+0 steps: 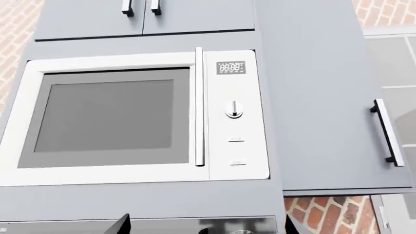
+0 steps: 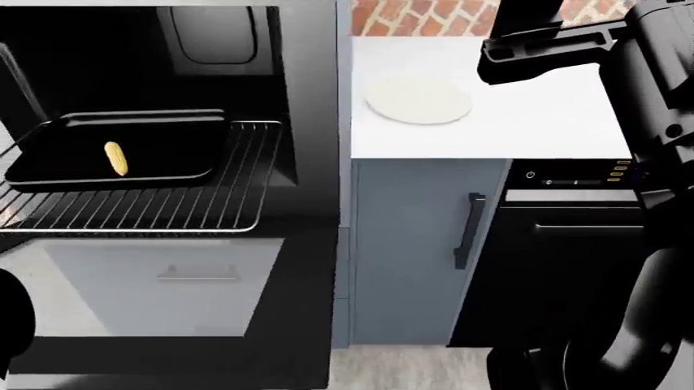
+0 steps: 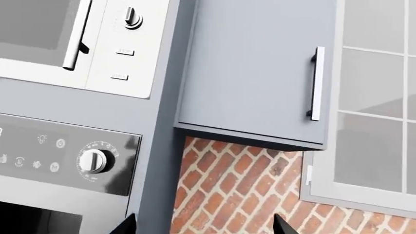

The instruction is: Pick the corn from the oven and place it on the plate on the counter.

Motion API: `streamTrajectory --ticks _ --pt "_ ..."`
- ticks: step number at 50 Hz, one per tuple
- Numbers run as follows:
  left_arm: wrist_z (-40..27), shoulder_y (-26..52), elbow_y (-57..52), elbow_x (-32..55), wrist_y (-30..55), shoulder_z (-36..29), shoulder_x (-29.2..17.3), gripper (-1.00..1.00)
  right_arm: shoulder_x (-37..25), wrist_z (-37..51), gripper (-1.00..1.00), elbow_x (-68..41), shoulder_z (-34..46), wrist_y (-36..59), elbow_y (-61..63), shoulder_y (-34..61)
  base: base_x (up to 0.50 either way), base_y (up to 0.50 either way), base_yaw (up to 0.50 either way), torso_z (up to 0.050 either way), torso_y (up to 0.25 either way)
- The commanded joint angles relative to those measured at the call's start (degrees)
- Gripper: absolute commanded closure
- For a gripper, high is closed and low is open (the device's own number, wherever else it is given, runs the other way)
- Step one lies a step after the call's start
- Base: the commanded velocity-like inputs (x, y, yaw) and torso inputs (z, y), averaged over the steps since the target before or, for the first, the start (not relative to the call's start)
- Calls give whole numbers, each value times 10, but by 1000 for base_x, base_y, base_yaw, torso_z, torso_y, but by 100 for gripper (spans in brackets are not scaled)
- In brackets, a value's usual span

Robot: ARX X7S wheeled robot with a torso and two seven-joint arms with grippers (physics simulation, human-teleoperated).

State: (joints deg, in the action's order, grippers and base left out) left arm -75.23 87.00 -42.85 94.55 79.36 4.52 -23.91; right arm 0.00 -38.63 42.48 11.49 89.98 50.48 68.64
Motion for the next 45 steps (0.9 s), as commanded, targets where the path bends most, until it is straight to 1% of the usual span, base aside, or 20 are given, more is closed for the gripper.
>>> streamTrajectory --ticks 1,20,36,45 --pt "6 5 -2 2 -8 -12 -3 -100 0 12 -100 -14 -2 0 4 -4 0 500 0 0 0" --pt "5 0 -2 10 -24 -20 -16 -100 0 23 -100 -23 3 0 6 -6 0 500 0 49 0" --pt "9 -3 -10 2 -28 -28 -29 -100 0 77 -100 -89 -8 0 13 -11 -1 500 0 50 0" --pt "12 -2 -10 -4 -32 -35 -31 -100 0 83 -100 -98 -7 0 14 -11 -1 500 0 50 0"
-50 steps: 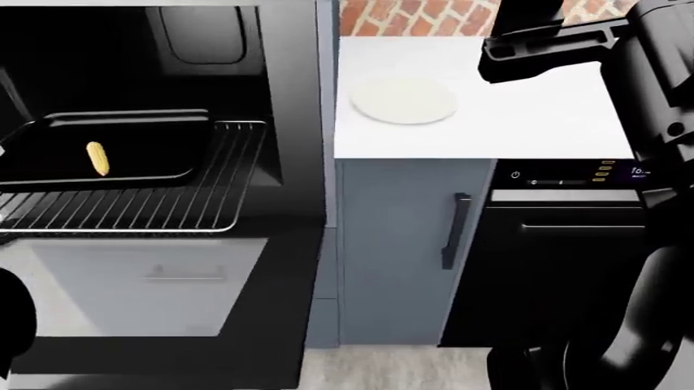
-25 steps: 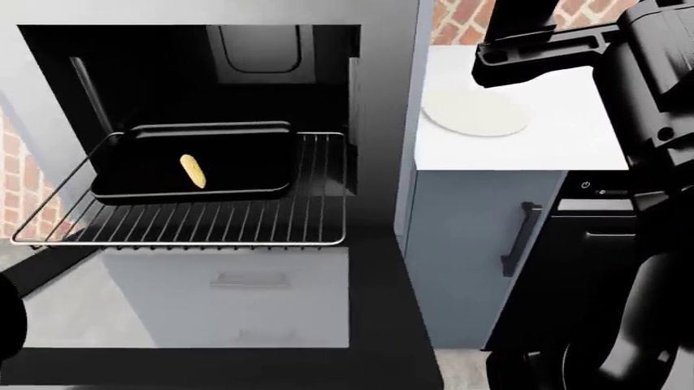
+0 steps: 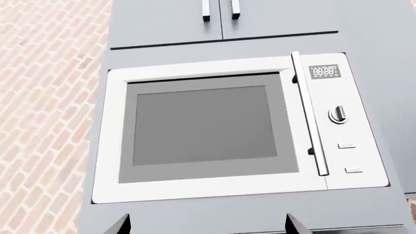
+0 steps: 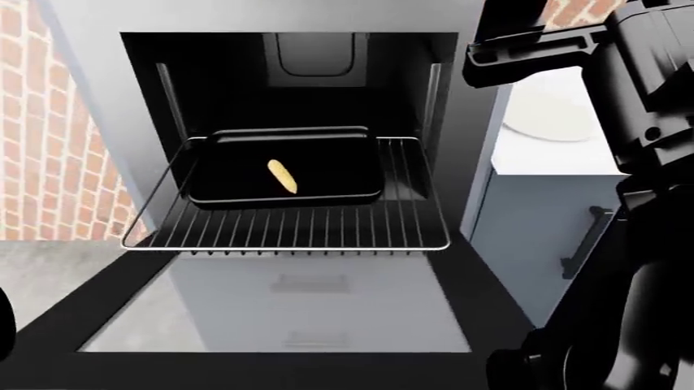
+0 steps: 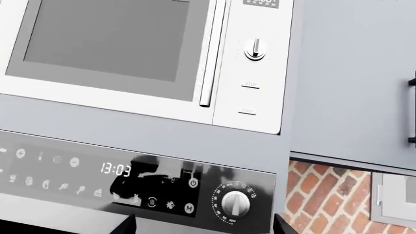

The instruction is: Pick the corn from the oven and place it on the plate on the counter.

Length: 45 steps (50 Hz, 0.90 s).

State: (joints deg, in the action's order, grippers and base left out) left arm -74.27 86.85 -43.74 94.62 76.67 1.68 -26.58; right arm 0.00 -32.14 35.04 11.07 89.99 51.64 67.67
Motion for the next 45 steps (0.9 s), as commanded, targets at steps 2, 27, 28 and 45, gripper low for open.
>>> streamTrajectory --ticks 2,27,28,45 --pt "2 0 -1 -5 -6 -8 -5 -100 0 20 -100 -25 -4 0 3 -2 -1 500 0 50 0" --pt "-24 -11 -7 14 -38 -4 -15 -100 0 80 -100 -107 -31 0 -1 -19 0 246 0 24 0" --pt "-23 -13 -7 13 -38 -4 -16 -100 0 76 -100 -100 -25 0 -2 -20 0 0 0 0 0" --pt "-27 -13 -8 12 -49 -14 -15 -100 0 78 -100 -111 -27 0 1 -23 478 -173 0 0 0"
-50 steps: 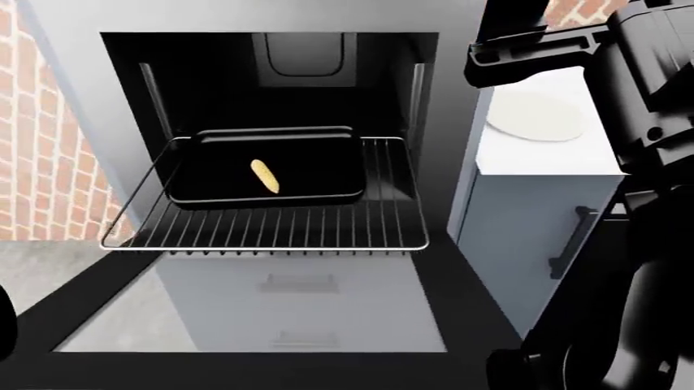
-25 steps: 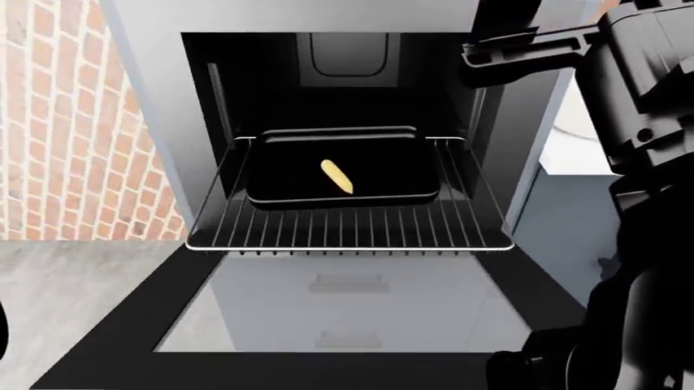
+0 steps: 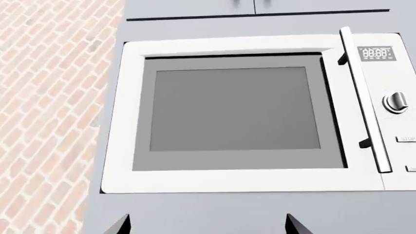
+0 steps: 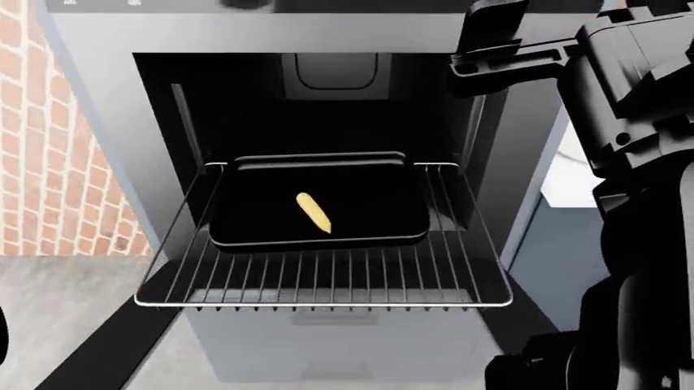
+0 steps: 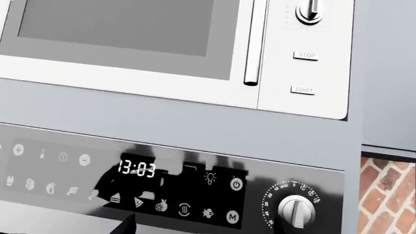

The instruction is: Pick the corn from the oven and place it on the plate on the counter.

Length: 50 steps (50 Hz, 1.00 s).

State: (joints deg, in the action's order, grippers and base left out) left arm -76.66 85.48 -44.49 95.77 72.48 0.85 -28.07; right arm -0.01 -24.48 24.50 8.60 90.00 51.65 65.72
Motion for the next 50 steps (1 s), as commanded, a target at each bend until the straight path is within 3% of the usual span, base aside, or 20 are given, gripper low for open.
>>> streamTrajectory --ticks 1,7,26,50 --pt "-2 1 0 0 -8 -6 -1 -100 0 0 -100 -4 -2 0 1 -4 500 -171 0 0 0" --pt "-5 3 0 2 -11 -9 -2 -100 0 9 -100 -8 -4 0 7 -5 493 -157 0 0 0" --pt "19 14 -18 -29 1 -30 -11 -100 0 17 -100 -19 -5 0 20 -13 4 0 0 0 1" --pt "7 14 -21 -14 -20 -40 -9 -100 0 38 -100 -50 -7 0 24 -27 0 0 0 0 -249"
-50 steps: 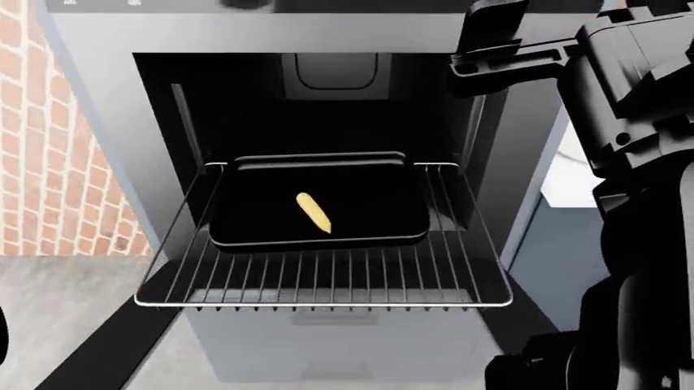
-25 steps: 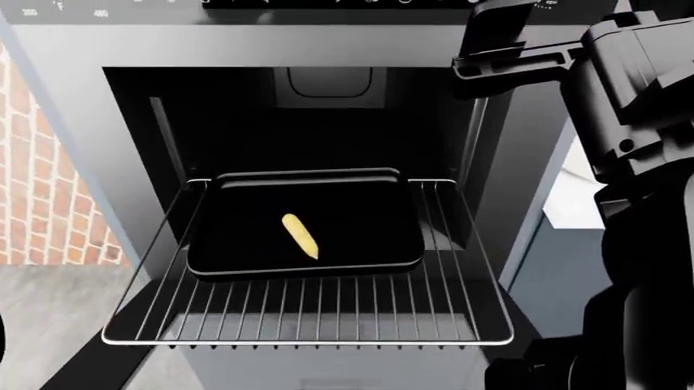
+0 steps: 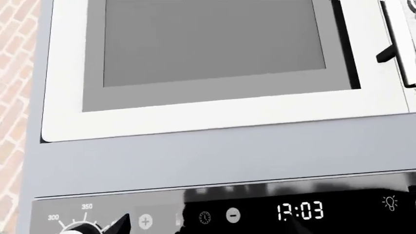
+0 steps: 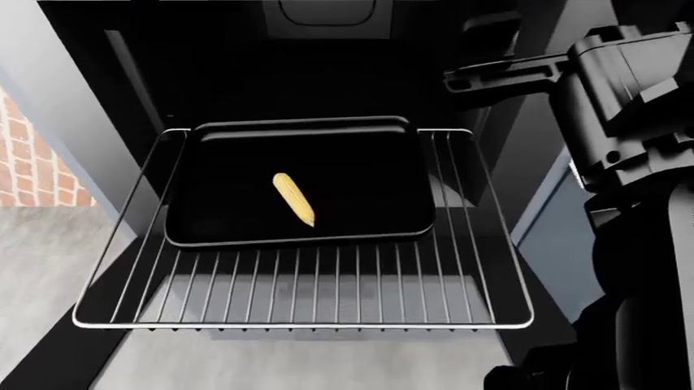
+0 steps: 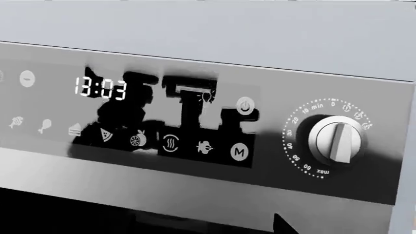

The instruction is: Pick the corn from the oven and place it on the plate on the counter.

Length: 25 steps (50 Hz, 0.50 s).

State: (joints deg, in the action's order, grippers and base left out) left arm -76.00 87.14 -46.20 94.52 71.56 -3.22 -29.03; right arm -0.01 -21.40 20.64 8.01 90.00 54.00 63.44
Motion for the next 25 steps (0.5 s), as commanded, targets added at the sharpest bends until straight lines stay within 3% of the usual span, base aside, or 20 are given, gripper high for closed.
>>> streamTrajectory --ticks 1,9,15,18,19,20,22,25 --pt "-11 -12 3 5 -25 11 4 -100 0 5 -100 -10 -1 0 0 -5 0 0 0 0 0" --pt "-6 -6 2 1 -24 3 4 -100 0 -22 -100 12 3 0 -15 -5 0 0 0 0 0" --pt "-12 -7 0 7 -29 1 2 -100 0 -151 -100 96 29 0 -81 4 0 0 0 0 0" --pt "-19 -8 -1 13 -33 0 2 -100 0 -181 -100 78 31 0 -119 13 0 0 0 0 0" --pt "-22 -9 -2 16 -34 0 2 -100 0 -144 -100 9 12 0 -133 17 0 0 0 0 0" --pt "-24 -9 -3 18 -36 0 1 -100 -86 -59 -100 -77 -74 0 -181 75 0 0 0 0 0" --pt "-28 -10 -4 22 -38 0 1 -100 -258 113 -100 -248 67 -172 -246 138 0 0 0 0 0" --pt "-29 -10 -4 24 -40 -1 0 -100 -261 371 -100 -506 64 -179 -262 162 0 0 0 0 0"
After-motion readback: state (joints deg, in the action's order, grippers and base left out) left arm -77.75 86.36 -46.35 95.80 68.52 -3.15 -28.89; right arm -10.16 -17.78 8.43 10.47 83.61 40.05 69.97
